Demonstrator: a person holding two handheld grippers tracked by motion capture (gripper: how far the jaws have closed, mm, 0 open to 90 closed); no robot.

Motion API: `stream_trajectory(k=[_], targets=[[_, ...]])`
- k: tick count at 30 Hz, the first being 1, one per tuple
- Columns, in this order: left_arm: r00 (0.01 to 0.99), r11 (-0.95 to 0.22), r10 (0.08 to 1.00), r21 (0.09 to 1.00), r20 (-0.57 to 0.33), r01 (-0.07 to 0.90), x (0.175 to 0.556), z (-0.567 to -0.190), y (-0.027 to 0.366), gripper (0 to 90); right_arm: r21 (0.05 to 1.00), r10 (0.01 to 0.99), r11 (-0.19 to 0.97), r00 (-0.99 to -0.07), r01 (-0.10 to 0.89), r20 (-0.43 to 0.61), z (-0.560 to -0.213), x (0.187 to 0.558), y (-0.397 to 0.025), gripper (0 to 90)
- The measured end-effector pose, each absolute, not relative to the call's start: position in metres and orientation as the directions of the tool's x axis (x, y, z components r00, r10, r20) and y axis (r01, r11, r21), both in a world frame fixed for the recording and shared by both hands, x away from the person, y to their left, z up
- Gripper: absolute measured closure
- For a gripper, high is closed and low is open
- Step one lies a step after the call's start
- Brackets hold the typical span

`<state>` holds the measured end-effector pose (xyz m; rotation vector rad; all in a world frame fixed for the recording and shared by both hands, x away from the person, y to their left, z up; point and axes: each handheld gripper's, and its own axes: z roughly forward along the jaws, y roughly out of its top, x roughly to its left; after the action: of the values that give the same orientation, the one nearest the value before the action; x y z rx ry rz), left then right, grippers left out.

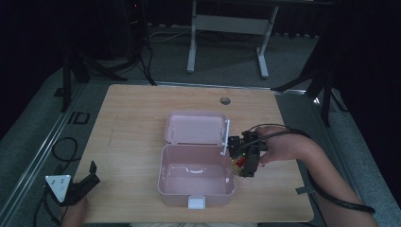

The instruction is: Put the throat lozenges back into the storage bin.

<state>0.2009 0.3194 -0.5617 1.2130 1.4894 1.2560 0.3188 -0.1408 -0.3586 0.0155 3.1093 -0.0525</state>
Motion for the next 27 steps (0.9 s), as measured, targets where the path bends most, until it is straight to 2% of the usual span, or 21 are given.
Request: stream_trajectory(k=[13, 27], targets=[[-0.196, 0.037, 0.981, 0.986, -0.005, 0.161, 0.201, -0.562, 0.319, 1.2, -0.014, -0.064, 0.998, -0.997, -0.064, -0.032, -0.356, 0.31, -0.098, 21.5], [-0.196, 0.036, 0.981, 0.987, -0.004, 0.158, 0.201, -0.562, 0.319, 1.2, -0.024, -0.071, 0.997, -0.997, -0.071, 0.009, -0.389, 0.316, -0.088, 21.5]])
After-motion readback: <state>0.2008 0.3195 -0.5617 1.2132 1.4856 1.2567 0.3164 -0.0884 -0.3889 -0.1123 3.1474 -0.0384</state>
